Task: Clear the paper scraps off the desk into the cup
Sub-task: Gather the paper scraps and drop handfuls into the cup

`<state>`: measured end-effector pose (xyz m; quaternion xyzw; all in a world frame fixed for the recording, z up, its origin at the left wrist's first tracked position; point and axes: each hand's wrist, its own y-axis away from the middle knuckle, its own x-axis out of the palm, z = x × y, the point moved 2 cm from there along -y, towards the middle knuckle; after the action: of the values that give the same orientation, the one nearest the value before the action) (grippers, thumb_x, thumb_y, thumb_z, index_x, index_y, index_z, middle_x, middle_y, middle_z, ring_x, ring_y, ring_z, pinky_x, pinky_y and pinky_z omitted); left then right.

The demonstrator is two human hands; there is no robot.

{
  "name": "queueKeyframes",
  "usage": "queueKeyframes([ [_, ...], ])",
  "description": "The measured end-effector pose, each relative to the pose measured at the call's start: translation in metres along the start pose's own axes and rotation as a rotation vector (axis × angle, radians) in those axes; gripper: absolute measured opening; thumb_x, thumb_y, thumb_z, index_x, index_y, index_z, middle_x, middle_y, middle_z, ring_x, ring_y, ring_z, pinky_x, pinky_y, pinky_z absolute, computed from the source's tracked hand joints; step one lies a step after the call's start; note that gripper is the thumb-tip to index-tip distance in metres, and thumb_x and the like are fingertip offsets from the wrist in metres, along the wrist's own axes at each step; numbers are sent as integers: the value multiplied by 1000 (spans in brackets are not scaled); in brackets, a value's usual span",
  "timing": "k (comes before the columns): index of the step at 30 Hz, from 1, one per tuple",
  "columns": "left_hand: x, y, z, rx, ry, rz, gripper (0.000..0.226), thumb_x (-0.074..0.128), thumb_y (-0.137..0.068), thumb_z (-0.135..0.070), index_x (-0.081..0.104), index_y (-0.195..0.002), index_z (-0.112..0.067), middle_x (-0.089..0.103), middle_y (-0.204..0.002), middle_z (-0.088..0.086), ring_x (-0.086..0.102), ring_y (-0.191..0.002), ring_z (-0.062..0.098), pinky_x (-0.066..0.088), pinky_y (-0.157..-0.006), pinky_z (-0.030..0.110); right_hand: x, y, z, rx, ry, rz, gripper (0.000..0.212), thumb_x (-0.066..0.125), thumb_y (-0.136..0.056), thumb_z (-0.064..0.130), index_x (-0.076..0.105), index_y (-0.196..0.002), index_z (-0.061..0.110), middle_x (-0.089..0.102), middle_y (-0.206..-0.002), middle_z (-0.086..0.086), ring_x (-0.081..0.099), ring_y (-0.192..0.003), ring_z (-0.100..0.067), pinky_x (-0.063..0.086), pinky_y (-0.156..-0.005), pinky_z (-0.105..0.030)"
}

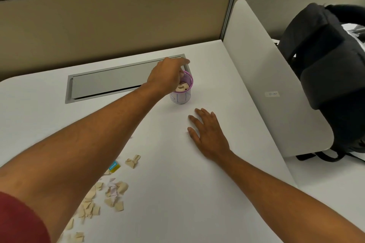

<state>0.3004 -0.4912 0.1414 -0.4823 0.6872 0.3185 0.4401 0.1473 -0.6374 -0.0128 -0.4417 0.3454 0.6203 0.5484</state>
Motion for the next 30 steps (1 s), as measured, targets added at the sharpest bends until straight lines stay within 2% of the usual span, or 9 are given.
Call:
queueKeyframes([
  [4,-11,9,6,7,107,-53,42,64,-99,-11,63,-140,-20,76,-126,3,68,-113,24,49,-83,28,-3,2,3,-3,-14,-12,49,44,-106,42,51,-149,21,38,-163,-5,28,-154,-23,15,-128,-47],
  [8,-22,39,28,-51,252,-145,29,70,-96,-11,72,-124,-14,79,-114,4,65,-86,12,48,-82,23,-6,3,5,-7,-24,-10,48,46,-106,39,51,-150,20,38,-163,-6,28,-154,-24,16,-128,-48],
  [10,-25,71,54,-75,289,-171,23,72,-95,-15,75,-117,-14,80,-109,3,64,-84,11,52,-83,26,-7,3,8,-3,-19,-7,45,51,-105,33,54,-147,16,41,-161,-9,31,-153,-27,19,-126,-50],
  [13,-22,135,114,-156,233,-202,18,73,-95,-26,78,-111,-20,79,-112,-3,64,-108,18,48,-93,31,-7,-1,23,-17,-64,-90,31,62,-96,13,68,-126,9,61,-138,-14,53,-133,-37,39,-114,-50],
  [16,-8,203,178,-319,78,-196,23,69,-95,-42,75,-113,-30,73,-128,-6,50,-134,28,42,-102,46,-3,-5,62,-48,-197,-45,27,57,-94,8,69,-117,13,66,-119,-4,59,-114,-27,49,-99,-40],
  [19,9,270,233,-560,-51,-103,50,55,-95,-65,60,-137,-38,48,-159,-2,32,-151,40,32,-114,62,9,-8,120,-154,-285,125,35,51,-99,10,61,-133,14,57,-137,-4,51,-128,-24,41,-111,-32],
  [22,24,321,268,-715,-58,27,75,27,-90,-85,32,-155,-47,20,-173,-10,12,-158,45,15,-120,71,21,-13,169,-250,-256,285,46,47,-106,20,46,-151,15,36,-162,-7,31,-149,-25,25,-124,-34],
  [26,36,361,278,-688,-119,167,84,17,-88,-87,23,-160,-45,9,-175,-10,8,-157,46,17,-121,71,40,-15,212,-292,-53,459,54,33,-110,42,26,-161,26,12,-172,1,6,-159,-26,9,-128,-49],
  [30,36,376,258,-575,-154,185,74,29,-98,-72,27,-162,-35,11,-175,1,10,-157,46,21,-122,64,51,-5,244,-236,-24,494,57,26,-110,45,23,-162,21,9,-172,-6,0,-159,-28,7,-128,-43],
])
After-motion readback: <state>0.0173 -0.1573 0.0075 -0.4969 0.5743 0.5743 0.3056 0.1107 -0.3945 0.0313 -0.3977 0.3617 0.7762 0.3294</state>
